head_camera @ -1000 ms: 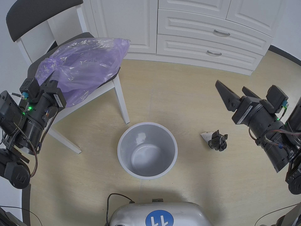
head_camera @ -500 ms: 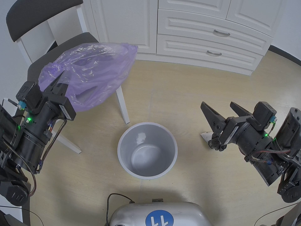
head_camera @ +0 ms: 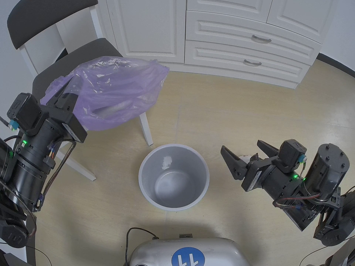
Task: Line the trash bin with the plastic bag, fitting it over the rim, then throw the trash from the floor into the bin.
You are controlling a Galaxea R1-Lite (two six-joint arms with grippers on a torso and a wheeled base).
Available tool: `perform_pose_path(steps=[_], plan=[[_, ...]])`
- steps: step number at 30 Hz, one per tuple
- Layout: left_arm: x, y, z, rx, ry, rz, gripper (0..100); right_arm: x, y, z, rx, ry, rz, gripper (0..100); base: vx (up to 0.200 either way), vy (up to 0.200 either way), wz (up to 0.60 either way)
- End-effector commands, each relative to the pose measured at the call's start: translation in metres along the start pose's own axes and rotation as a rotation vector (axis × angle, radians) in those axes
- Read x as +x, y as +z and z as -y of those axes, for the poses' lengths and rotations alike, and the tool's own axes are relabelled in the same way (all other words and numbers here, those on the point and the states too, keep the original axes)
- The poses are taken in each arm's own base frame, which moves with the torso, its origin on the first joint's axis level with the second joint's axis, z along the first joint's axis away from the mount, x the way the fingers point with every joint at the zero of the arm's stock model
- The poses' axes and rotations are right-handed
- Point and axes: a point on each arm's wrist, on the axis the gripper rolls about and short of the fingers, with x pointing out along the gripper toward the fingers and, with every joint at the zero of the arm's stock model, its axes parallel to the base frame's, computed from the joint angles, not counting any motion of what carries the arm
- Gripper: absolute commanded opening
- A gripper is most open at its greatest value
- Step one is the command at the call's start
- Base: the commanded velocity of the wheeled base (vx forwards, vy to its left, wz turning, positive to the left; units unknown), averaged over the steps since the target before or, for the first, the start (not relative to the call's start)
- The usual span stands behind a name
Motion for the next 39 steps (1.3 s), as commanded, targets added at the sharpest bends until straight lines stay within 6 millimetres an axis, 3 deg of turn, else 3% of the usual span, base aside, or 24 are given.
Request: perform_pose_path(steps=[1,12,29,39], plan=[[-0.007,0.010,0.003,-0.024,-0.025,0.027,0,0.006,-0.016,-0.004,-0.007,0.002,-0.051,100,0.000,0.000,0.00],[-0.017,0.019,0.012,-0.057,-0.092,0.037,0,0.010,-0.021,-0.005,0.035,0.010,-0.067,100,0.000,0.000,0.00],[-0.021,0.023,0.021,-0.093,-0.142,0.050,0,0.043,-0.080,-0.011,0.065,0.012,-0.093,100,0.000,0.000,0.00],[-0.028,0.031,0.028,-0.126,-0.189,0.074,0,0.047,-0.074,-0.014,0.105,0.038,-0.027,100,0.000,0.000,0.00]])
